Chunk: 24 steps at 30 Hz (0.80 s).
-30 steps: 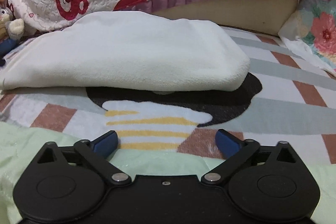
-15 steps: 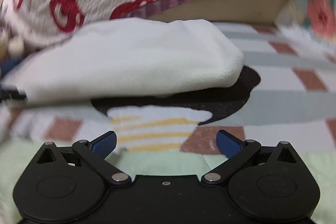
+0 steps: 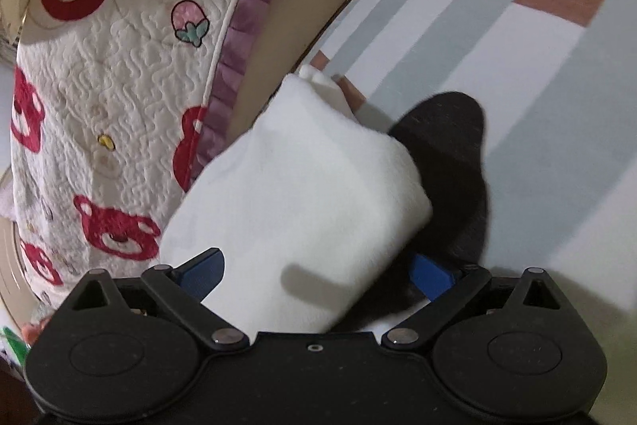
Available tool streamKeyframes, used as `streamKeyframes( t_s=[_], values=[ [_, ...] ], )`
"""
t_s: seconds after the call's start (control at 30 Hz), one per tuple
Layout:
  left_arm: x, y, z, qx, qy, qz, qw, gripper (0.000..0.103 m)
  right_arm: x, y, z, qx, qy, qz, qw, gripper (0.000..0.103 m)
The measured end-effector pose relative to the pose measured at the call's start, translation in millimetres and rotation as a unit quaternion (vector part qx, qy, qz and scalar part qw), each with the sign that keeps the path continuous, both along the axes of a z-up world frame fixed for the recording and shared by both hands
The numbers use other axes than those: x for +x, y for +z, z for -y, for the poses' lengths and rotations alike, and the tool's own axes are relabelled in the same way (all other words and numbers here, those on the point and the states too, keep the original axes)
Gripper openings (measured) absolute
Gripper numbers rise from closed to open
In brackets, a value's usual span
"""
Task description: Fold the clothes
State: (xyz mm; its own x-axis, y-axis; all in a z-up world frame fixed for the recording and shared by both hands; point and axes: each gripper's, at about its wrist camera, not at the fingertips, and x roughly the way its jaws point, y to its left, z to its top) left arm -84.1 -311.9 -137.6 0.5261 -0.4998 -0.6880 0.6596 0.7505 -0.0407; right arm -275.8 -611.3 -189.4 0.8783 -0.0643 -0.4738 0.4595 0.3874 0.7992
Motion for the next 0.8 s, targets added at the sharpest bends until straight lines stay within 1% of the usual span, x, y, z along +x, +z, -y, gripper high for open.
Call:
streamKeyframes(
  t_s=[0.13,0.23,0.3,0.33,0.37,0.4,0.43,0.57,0.7,0.77,0.8],
  values=[
    [4.5,0.5,-3.3,-0.010,0.001,-0.013,0.9999,0.071,18.5,2.9,10.9,-0.023,-0.013,0.006,1.000,0.101],
    [2.1,-0.5,-3.6,-0.012,0.001,-0.007,0.9999,0.071,30.5,5.3,10.7,-0.047,-0.031,0.006,0.998,0.102],
    [1.4,-0.8,-4.4,-0.015,-0.001,-0.004,0.9999,0.071,34.8,7.4,8.4,-0.064,-0.034,0.003,0.997,0.099],
    [1.1,-0.9,-4.9,-0.016,-0.001,-0.003,0.9999,0.071,36.6,8.0,8.5,-0.069,-0.028,-0.001,0.997,0.075],
    [0.9,-1.1,-5.4,-0.017,-0.002,-0.001,0.9998,0.071,36.6,8.5,10.2,-0.067,-0.022,-0.003,0.997,0.034],
    [0.3,-1.4,-6.1,-0.019,-0.003,0.000,0.9998,0.071,35.8,8.9,12.6,-0.065,-0.018,-0.003,0.998,0.031],
    [-0.5,-1.7,-6.9,-0.020,-0.004,0.003,0.9998,0.072,36.0,13.5,12.0,-0.077,-0.010,-0.001,0.997,0.028],
    [-0.4,-1.8,-8.0,-0.021,-0.005,0.002,0.9998,0.072,38.5,38.5,4.8,-0.151,0.029,0.007,0.988,0.026],
    [2.8,2.3,-9.8,-0.018,-0.006,-0.017,0.9997,0.072,45.9,71.0,1.3,-0.159,0.054,0.047,0.985,0.025],
    [10.7,6.9,-10.0,-0.007,-0.024,-0.040,0.9989,0.072,62.0,92.8,-6.3,-0.167,0.071,0.062,0.981,0.025],
    [16.9,11.2,-11.9,0.006,-0.045,-0.054,0.9975,0.072,75.6,106.9,-12.7,-0.175,0.087,0.063,0.979,0.025]
  ],
)
